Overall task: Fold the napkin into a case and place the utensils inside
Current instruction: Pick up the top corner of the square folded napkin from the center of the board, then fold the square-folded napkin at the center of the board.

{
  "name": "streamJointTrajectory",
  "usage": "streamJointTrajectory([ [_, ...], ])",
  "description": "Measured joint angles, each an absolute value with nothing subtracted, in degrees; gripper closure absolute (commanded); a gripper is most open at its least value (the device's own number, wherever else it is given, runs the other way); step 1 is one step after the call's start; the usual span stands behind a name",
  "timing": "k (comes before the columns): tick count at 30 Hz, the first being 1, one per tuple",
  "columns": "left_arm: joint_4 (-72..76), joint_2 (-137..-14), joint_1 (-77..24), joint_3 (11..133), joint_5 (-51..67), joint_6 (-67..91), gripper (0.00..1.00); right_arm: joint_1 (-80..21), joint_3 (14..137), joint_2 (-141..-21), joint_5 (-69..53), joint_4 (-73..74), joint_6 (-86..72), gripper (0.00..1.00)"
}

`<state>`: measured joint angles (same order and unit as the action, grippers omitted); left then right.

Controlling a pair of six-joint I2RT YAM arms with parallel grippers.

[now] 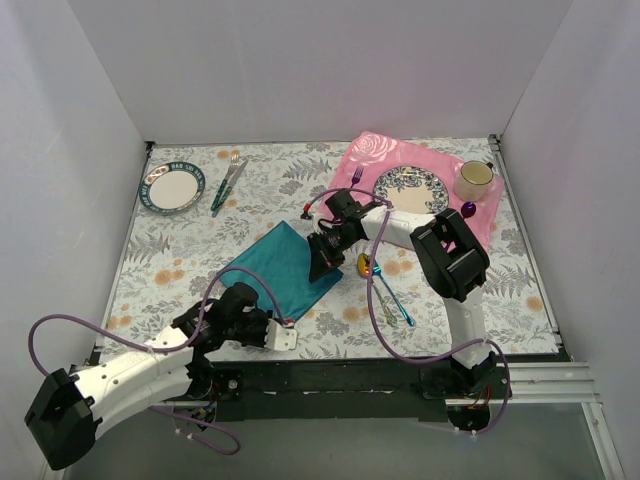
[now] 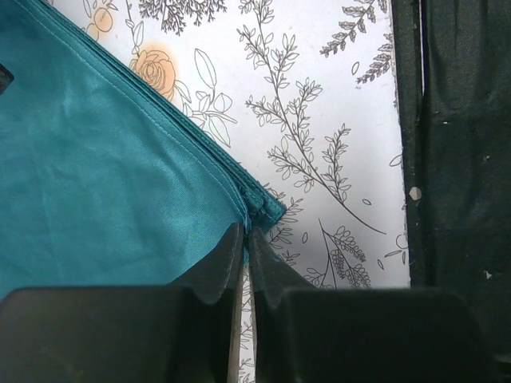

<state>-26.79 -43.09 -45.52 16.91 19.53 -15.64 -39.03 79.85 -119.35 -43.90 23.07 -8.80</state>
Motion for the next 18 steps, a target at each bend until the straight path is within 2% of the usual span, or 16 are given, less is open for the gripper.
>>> streamJointTrajectory([
  [7, -28.12, -46.96, -45.5, 21.28, 18.39, -13.17, 1.0, -38.92, 79.88, -119.35, -43.92, 23.14, -8.8, 0.86],
  [10, -27.16, -48.03, -45.39, 23.33, 17.76, -12.34, 1.0, -38.59, 79.9, -119.35, -43.92, 23.46, -8.78, 0.81],
  [14, -26.24, -52.6, -43.09, 26.85, 18.13, -11.9, 1.0, -37.39, 80.82, -119.35, -43.83, 24.71, -8.51, 0.68],
  [15, -26.02, -54.19, -41.54, 27.92, 18.74, -11.92, 1.0, -36.93, 81.23, -119.31, -43.81, 24.99, -8.34, 0.59],
  [18, -25.39, -60.34, -34.74, 32.23, 21.26, -12.4, 1.0, -35.38, 81.67, -118.52, -43.46, 25.39, -7.64, 0.43],
])
